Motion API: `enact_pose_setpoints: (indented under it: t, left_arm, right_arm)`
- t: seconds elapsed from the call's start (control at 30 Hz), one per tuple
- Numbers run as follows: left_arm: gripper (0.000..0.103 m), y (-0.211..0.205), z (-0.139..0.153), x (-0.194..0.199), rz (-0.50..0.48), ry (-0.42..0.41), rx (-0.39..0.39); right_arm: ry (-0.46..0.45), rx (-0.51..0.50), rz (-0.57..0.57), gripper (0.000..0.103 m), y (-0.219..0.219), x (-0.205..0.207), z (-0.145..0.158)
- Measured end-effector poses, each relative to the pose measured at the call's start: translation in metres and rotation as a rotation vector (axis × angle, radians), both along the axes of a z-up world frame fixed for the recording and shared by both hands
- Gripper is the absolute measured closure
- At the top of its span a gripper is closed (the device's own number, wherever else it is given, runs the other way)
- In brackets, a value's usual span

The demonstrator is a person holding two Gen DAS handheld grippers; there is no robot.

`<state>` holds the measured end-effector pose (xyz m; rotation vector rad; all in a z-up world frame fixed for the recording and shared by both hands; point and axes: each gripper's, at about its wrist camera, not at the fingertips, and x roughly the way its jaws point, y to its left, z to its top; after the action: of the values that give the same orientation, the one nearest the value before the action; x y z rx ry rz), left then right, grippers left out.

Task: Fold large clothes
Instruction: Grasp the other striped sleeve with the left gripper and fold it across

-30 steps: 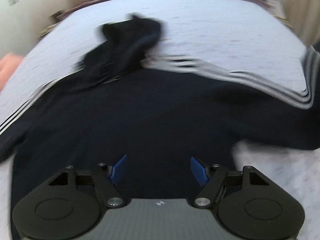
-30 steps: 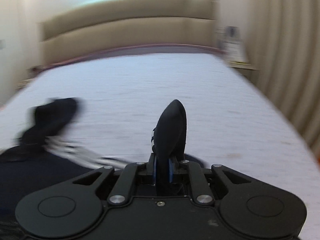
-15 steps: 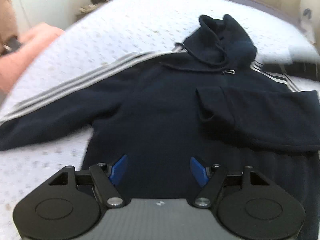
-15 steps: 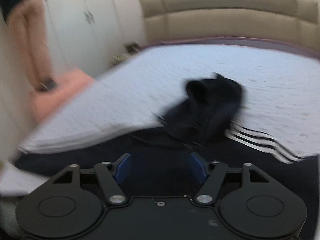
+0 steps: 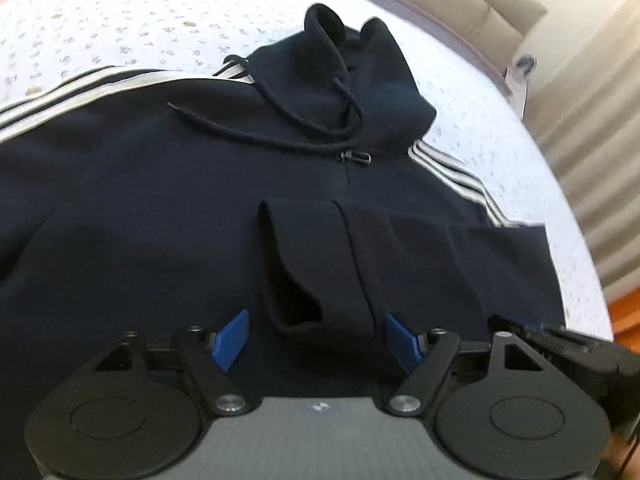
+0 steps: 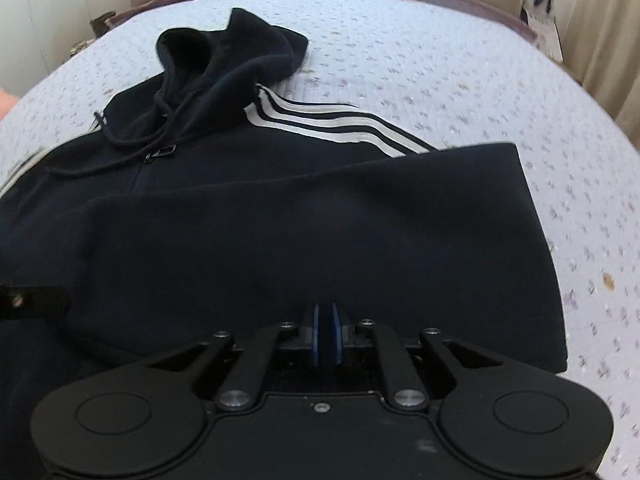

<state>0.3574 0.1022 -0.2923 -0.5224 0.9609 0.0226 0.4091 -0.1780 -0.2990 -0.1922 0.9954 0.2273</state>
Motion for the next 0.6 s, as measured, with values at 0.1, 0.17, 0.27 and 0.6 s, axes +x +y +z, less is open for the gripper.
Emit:
enact_pose_setpoints:
  t: [0.1,0.17,0.27,0.6]
  left_arm:
    - [0.048,-0.008,-0.003,0.009,-0.004,-0.028,0.004]
    - [0.087,-0.01,-0.004,0.019,0.013,-0.015,0.041]
    - [0.097,-0.006,0.009,0.016,0.013,-0.075,0.042]
    - [0.097,0.069,0.088,-0.029,0.166,-0.239,0.279]
  right_arm:
    - [-0.006,-0.014,0.003,0.09,0.002,-0.005,0.001]
    - [-0.003,-0.019,-0.001,0.09,0.003,-0.006,0.003]
    - [-0.009,-0.027,-0.007,0.09,0.006,-0.002,0.008]
    - [-0.03,0.156,-0.056,0.088,0.031,0.005,0.05]
